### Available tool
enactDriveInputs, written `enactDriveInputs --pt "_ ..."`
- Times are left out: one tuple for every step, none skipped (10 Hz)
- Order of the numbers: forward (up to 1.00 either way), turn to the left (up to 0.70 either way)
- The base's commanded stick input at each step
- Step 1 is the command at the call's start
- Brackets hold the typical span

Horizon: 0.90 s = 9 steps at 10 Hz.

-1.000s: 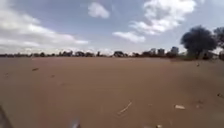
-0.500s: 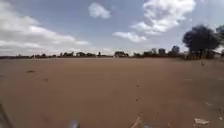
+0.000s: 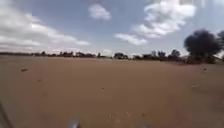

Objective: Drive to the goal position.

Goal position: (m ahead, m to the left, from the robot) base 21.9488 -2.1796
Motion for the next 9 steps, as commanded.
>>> enactDriveInputs --pt "0.7 0.0" --pt "0.7 0.0" --pt "0.7 0.0" --pt "0.7 0.0" --pt "0.7 0.0" --pt "0.7 0.0" --pt "0.7 0.0" --pt "0.7 0.0" --pt "0.7 0.0"
